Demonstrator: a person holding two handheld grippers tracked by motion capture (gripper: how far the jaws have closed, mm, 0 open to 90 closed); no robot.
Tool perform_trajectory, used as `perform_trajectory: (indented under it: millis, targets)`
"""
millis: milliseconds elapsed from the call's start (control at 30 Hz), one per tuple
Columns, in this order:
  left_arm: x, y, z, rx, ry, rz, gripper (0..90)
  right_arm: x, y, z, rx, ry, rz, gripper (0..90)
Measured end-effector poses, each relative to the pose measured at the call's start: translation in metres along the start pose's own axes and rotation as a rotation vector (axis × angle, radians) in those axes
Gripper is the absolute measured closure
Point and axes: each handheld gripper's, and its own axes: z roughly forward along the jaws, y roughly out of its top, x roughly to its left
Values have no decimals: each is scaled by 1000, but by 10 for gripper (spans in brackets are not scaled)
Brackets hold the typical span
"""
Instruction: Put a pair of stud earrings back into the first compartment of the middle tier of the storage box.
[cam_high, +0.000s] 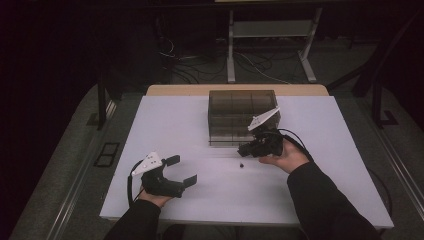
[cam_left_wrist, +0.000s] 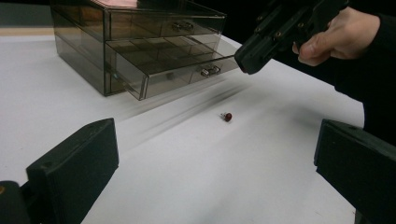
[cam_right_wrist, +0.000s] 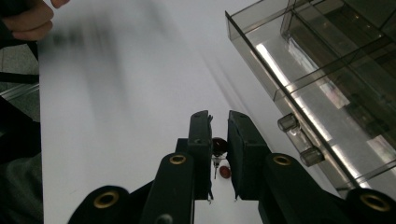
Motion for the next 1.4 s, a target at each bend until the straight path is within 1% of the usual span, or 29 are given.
perform_trajectory:
  millis: [200, 333, 467, 667, 700, 767, 800, 900, 1067, 1200, 1400]
  targets:
    - [0, 0, 1, 3, -3, 4, 0, -2, 12, -3, -7, 3, -1, 786]
    - [0, 0, 0, 2, -4, 3, 0, -4, 20, -5, -3, -5, -19, 786]
    - [0, 0, 0, 2, -2, 2, 0, -5, 30, -7, -4, -10, -24, 786]
    - [0, 0, 1, 2, -3, 1, 0, -9, 43, -5, -6, -14, -30, 786]
    - [0, 0, 0, 3, -2, 3, 0, -9, 46, -4, -4, -21, -31, 786]
    - [0, 0, 0, 1, -2, 1, 0, -12, 50, -3, -7, -20, -52, 786]
    - [0, 0, 1, -3, -3, -3, 0, -12, 52, -3, -10, -19, -49, 786]
    - [0, 0, 0, 1, -4, 4, 0, -14, 59, 1, -16, -20, -45, 786]
    - [1, 1, 0, -4, -7, 1, 0, -16, 64, 10, -2, -18, -46, 786]
    - [1, 1, 0, -4, -6, -1, 0, -20, 65, 19, 3, -20, -48, 786]
    - [2, 1, 0, -2, -9, 1, 0, -29, 65, 35, 12, -18, -29, 786]
